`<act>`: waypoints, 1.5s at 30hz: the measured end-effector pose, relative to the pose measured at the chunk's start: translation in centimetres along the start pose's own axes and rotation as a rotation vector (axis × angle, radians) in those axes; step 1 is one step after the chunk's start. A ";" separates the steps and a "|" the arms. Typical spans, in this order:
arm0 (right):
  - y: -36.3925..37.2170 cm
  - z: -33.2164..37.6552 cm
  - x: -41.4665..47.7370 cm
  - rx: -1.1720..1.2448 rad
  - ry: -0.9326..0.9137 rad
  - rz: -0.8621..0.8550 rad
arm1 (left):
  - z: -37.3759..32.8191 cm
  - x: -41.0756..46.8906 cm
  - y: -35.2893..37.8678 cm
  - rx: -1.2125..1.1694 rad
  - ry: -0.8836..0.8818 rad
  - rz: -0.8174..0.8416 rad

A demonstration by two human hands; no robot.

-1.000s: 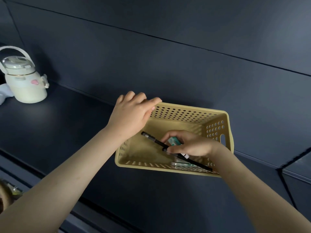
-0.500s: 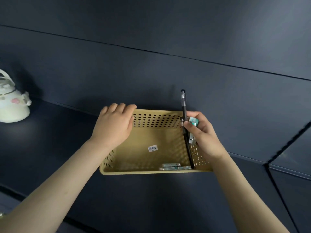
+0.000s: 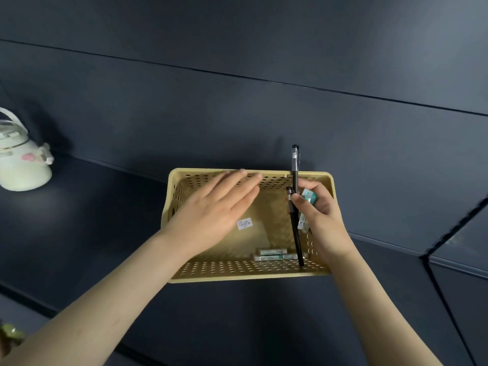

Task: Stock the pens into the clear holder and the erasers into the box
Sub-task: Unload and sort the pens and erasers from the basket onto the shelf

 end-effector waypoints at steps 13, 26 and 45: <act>-0.1 0.1 0.2 0.010 0.010 -0.009 | -6.0 3.9 4.7 -0.911 -0.111 0.475; -0.6 0.0 0.4 0.039 -0.005 -0.002 | -12.0 1.9 7.8 -0.973 0.220 0.824; -0.6 0.1 0.4 -0.014 -0.015 -0.034 | -10.4 0.5 6.8 -1.211 0.122 0.881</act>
Point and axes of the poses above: each hand's wrist, its own x-axis towards the middle knuckle, its own y-axis out of the palm, z = x × y, the point moved 8 cm from there along x, towards the middle knuckle, and after that the axes turned 15 degrees about x, right-handed, at the moved point
